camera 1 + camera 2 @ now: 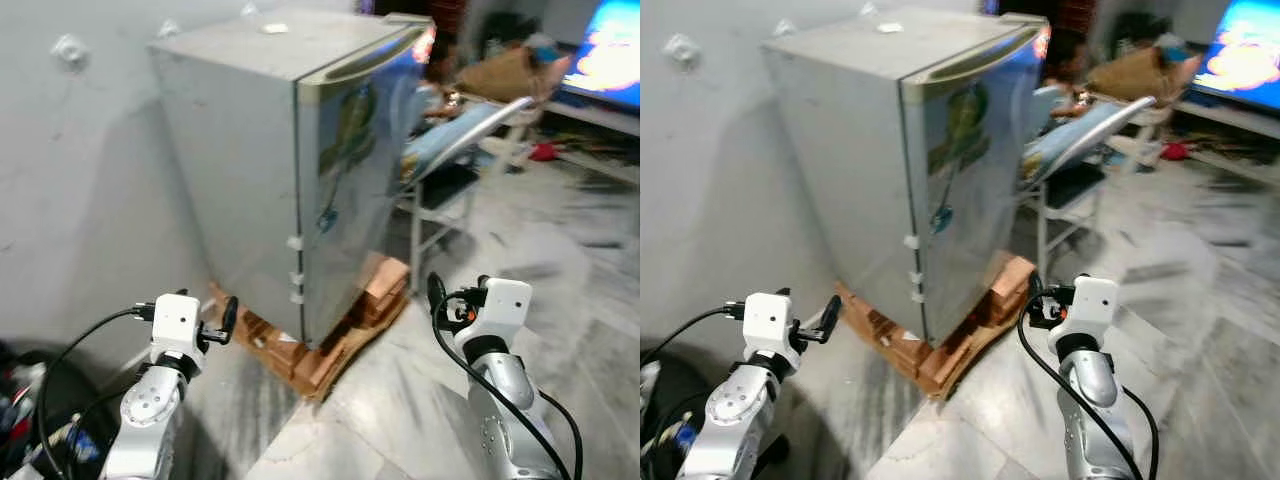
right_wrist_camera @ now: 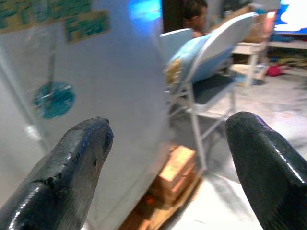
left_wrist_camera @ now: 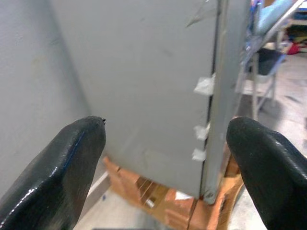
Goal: Restocking fridge
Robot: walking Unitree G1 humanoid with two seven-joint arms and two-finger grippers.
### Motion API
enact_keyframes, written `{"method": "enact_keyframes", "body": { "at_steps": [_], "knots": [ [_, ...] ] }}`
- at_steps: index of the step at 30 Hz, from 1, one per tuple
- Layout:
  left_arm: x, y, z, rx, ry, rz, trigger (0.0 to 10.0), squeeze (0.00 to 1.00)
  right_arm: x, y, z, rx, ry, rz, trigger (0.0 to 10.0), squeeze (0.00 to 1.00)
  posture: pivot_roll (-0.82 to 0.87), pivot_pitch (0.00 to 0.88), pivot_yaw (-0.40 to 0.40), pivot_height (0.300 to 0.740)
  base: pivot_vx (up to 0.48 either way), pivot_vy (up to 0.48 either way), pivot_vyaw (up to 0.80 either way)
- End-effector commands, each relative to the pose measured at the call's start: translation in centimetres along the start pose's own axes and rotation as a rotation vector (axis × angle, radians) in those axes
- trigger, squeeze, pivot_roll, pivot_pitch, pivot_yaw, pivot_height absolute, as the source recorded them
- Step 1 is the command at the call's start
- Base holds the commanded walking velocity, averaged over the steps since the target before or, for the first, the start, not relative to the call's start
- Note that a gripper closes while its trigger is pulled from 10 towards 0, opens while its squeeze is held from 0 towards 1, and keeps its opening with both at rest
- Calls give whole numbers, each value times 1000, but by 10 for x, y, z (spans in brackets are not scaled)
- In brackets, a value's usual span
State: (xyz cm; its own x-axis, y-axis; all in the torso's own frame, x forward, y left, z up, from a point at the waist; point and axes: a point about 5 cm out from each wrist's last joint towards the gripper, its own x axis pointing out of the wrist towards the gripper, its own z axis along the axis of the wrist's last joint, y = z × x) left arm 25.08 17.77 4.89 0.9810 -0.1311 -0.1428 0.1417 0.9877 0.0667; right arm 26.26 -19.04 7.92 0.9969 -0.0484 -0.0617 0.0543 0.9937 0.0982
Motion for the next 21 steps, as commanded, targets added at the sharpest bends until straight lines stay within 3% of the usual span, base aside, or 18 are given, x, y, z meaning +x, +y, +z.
{"method": "enact_keyframes", "body": {
  "at_steps": [1,11,17,21],
  "knots": [
    [3,-7,5,-5,-18,-30,10000,0,2,-5,6,-11,-21,-14,10000,0,-9,0,17,740,326,0,-800],
    [3,-8,4,-14,-20,-38,10000,0,2,-4,6,-10,-20,-13,10000,0,-9,0,15,740,0,0,-800],
    [3,-9,6,-27,-30,-42,10000,0,2,-4,5,-9,-21,-12,10000,0,-11,0,16,740,319,0,-800],
    [3,-10,5,-28,-29,-46,10000,0,1,-5,6,-13,-24,-14,10000,0,-14,0,15,740,374,0,0]
  ]
}}
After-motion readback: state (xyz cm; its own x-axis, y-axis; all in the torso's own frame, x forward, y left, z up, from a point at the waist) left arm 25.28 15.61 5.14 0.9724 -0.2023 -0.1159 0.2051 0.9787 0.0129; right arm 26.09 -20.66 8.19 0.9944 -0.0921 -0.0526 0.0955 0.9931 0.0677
